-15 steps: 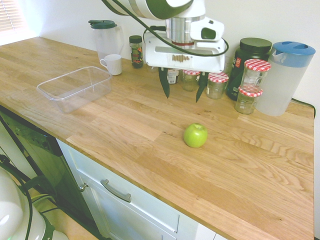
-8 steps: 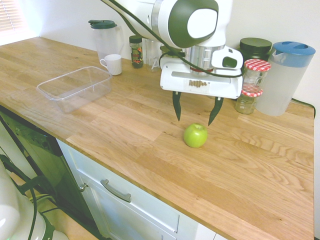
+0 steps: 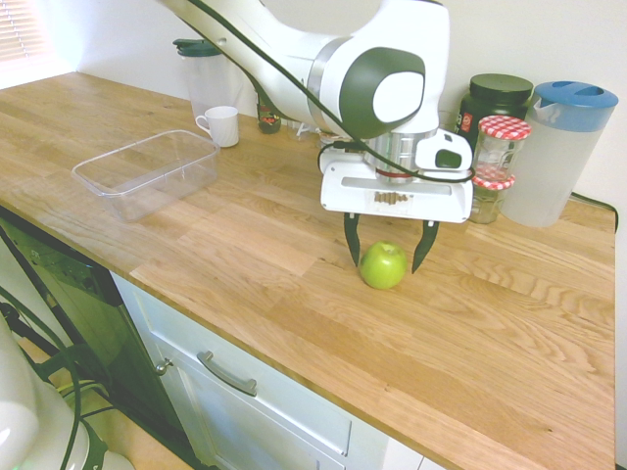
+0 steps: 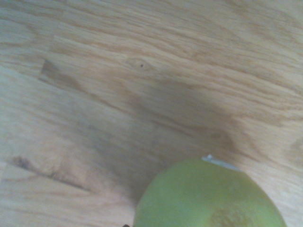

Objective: Put the apple into the container

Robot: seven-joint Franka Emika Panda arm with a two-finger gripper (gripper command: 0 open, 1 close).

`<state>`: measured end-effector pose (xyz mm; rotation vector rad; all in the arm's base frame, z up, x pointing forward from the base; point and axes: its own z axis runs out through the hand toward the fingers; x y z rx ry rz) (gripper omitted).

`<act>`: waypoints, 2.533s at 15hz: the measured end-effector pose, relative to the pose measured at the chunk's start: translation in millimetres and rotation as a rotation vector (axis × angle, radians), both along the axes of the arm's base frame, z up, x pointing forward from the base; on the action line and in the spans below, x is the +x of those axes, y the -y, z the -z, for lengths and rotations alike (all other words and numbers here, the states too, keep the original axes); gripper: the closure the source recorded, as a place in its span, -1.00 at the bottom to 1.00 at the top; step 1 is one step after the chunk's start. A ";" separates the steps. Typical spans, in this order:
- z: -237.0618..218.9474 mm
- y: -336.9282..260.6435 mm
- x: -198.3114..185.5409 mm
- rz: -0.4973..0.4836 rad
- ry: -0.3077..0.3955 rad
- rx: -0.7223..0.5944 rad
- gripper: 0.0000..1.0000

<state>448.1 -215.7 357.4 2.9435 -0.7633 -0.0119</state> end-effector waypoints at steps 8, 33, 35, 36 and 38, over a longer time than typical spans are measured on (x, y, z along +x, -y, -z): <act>11.3 -3.6 7.4 0.018 -0.001 0.018 1.00; -13.7 -498.5 27.5 0.076 0.139 0.116 1.00; 6.4 -497.4 50.5 0.088 0.126 0.132 1.00; 6.2 -498.1 58.1 0.089 0.129 0.137 1.00; 4.2 -496.0 66.8 0.087 0.137 0.141 1.00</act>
